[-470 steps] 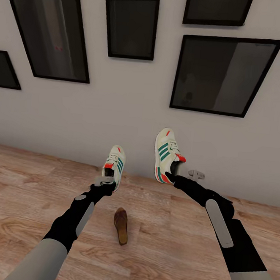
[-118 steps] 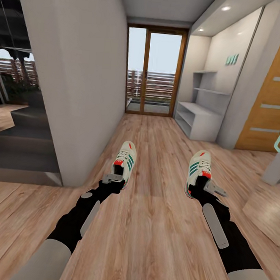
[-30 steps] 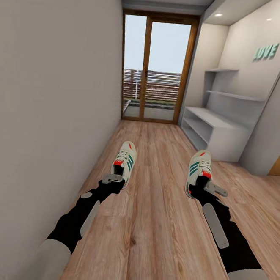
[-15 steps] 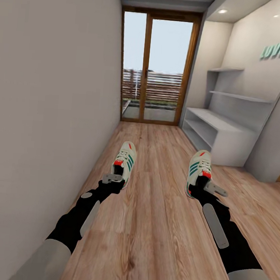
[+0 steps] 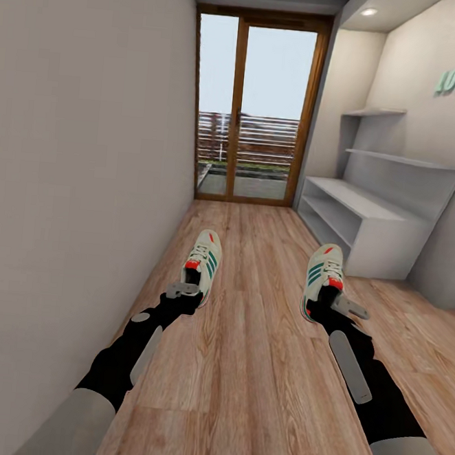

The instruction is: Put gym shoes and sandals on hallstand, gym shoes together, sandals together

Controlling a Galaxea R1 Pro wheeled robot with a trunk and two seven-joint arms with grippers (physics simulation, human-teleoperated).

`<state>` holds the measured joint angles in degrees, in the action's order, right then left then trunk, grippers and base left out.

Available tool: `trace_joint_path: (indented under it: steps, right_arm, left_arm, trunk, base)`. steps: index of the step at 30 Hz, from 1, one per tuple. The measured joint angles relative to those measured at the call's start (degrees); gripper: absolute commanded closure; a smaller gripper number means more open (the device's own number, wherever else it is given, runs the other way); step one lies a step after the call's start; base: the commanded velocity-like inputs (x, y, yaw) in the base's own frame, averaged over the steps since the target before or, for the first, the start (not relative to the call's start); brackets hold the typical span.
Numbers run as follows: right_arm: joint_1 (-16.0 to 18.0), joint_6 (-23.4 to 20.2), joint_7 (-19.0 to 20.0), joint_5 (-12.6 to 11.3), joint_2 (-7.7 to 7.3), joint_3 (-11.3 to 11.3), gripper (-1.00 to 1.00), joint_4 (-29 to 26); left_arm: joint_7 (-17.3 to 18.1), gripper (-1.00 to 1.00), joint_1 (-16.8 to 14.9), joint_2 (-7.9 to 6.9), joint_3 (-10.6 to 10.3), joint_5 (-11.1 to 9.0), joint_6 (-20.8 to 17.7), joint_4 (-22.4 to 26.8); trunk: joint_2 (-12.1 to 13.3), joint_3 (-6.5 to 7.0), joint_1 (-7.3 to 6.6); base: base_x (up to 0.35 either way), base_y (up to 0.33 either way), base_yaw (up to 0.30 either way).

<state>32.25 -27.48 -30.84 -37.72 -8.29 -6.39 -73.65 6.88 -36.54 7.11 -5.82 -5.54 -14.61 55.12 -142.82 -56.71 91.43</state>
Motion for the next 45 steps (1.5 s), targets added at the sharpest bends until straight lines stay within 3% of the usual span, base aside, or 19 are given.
trace_joint_path:
  steps: [45]
  right_arm:
    - [-0.02, -0.01, 0.00, 0.00, 0.00, 0.13, 1.00, 0.04]
  left_arm:
    - [0.00, 1.00, 0.00, 0.00, 0.00, 0.00, -0.02, -0.01]
  trunk:
    - [0.00, 0.00, 0.00]
  base:
    - [0.349, 0.000, 0.000]
